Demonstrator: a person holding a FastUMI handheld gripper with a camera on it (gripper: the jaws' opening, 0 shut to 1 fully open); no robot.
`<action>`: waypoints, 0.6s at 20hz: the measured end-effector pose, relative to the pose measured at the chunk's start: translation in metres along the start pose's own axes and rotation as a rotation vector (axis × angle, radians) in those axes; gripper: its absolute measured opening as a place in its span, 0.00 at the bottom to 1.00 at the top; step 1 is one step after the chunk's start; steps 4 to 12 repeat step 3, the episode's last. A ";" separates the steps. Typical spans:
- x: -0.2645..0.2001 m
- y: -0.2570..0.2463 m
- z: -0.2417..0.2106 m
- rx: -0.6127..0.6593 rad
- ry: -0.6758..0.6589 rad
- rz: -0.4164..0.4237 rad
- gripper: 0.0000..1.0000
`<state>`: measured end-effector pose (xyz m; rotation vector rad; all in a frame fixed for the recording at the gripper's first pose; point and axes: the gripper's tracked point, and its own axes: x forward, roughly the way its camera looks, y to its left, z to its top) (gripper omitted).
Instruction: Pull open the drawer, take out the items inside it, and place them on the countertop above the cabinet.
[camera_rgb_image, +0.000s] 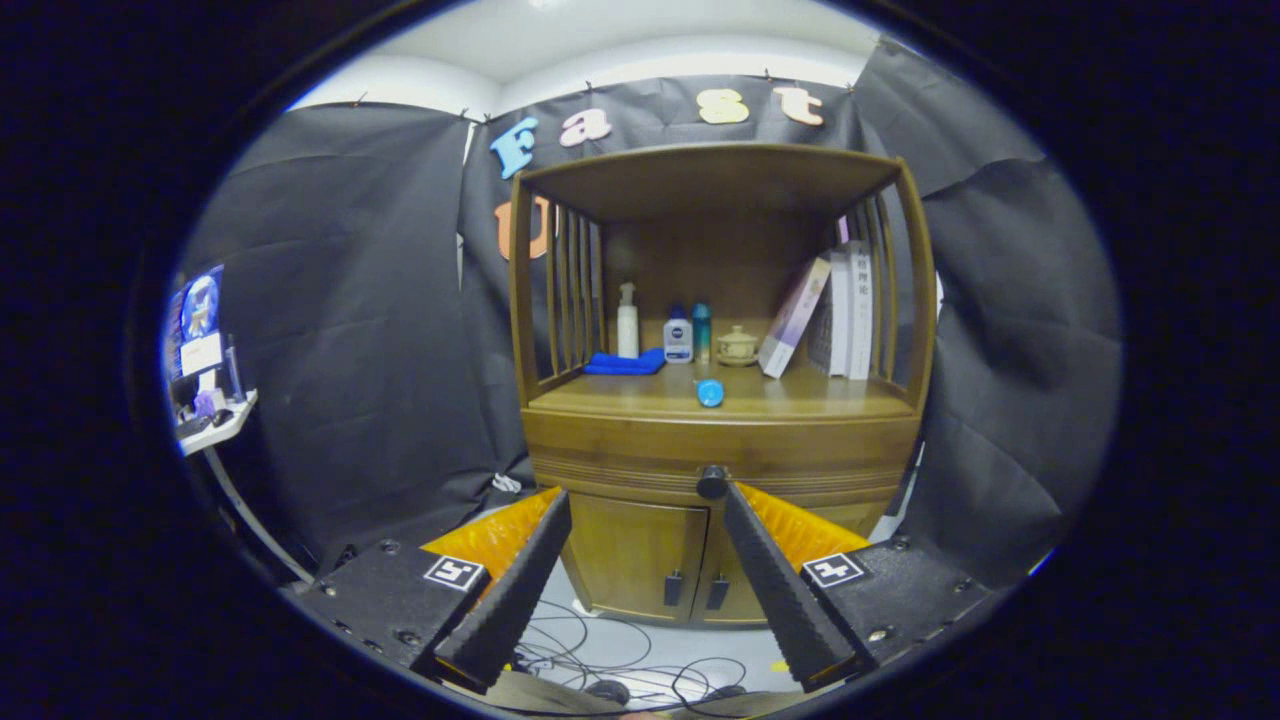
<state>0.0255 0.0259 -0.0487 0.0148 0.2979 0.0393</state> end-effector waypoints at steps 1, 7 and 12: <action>-0.012 -0.002 0.007 -0.003 -0.015 0.006 1.00; -0.035 -0.007 0.015 -0.008 -0.045 0.005 1.00; -0.035 -0.007 0.015 -0.008 -0.045 0.005 1.00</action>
